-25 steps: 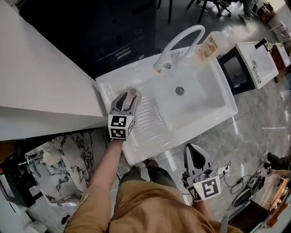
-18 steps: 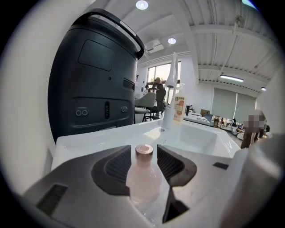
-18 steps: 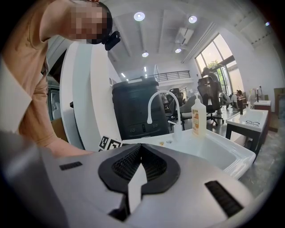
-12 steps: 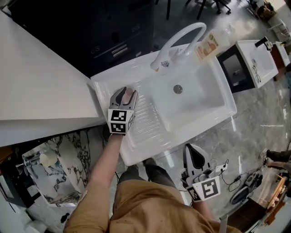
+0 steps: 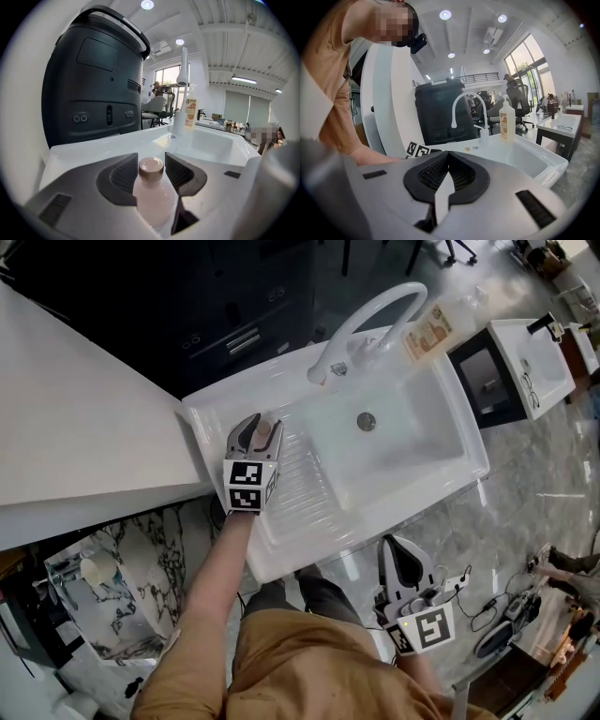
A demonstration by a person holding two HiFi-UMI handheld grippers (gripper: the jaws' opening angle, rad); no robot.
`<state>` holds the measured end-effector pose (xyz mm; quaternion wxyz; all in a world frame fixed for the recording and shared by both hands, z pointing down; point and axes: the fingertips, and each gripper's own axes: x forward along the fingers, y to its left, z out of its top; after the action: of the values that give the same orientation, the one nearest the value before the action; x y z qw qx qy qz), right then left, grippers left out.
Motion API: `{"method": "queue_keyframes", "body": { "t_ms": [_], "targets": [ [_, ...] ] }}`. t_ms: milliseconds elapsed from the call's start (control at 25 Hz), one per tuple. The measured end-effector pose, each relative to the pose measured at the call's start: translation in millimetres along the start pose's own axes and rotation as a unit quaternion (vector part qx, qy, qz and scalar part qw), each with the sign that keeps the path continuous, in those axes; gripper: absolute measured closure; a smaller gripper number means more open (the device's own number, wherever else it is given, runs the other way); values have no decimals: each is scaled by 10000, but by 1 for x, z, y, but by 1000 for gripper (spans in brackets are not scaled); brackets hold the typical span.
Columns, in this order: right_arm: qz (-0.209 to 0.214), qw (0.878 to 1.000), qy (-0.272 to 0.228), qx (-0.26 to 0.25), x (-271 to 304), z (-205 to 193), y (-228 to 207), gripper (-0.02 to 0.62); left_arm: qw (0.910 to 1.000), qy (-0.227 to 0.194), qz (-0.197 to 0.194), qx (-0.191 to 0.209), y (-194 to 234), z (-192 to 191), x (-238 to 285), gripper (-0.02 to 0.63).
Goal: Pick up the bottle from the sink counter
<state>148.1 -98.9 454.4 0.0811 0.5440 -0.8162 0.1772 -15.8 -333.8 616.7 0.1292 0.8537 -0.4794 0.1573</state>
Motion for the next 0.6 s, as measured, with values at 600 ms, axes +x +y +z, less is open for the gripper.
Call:
{"method": "queue_keyframes", "body": {
  "t_ms": [600],
  "targets": [
    [45, 10000, -15, 84, 4, 0, -7, 592, 9985, 247, 460, 150, 2, -9, 9, 445]
  ]
}}
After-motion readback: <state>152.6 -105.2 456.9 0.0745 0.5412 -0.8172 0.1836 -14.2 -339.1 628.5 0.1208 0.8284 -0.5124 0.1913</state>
